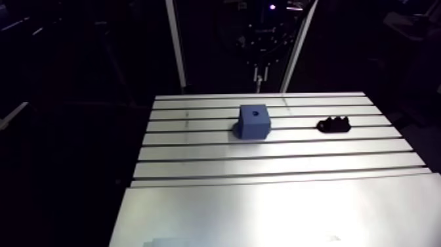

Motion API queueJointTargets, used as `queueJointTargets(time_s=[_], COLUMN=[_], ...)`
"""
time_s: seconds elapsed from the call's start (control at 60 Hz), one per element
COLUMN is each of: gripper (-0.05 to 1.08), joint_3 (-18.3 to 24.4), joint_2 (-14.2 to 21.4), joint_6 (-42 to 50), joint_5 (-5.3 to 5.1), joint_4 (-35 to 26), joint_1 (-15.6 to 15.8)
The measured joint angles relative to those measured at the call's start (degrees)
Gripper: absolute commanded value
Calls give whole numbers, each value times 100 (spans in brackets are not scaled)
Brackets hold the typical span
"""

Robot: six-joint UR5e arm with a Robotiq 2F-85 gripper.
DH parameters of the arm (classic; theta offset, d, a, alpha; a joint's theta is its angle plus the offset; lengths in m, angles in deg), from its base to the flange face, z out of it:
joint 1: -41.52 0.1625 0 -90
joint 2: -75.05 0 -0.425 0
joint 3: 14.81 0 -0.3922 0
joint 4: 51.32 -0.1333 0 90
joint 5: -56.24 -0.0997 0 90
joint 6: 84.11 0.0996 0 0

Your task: Pick up the M10 bolt and insert it into the hex recess until seated.

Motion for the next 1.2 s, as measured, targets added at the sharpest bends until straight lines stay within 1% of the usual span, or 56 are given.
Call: queueJointTargets(time_s=[0.15,0.183,0.233,0.3,0.333,0.867,1.2], gripper=[71,71,74,75,77,77,77], joint_3=[-73,-86,-102,-126,-135,-255,-346], joint_2=[-5,-6,-7,-6,-6,0,0], joint_6=[-51,-58,-70,-83,-89,-117,-220], joint_5=[-10,-11,-12,-10,-8,-1,-77], joint_4=[60,66,74,81,84,123,346], joint_1=[-9,-9,-12,-20,-25,-22,-43])
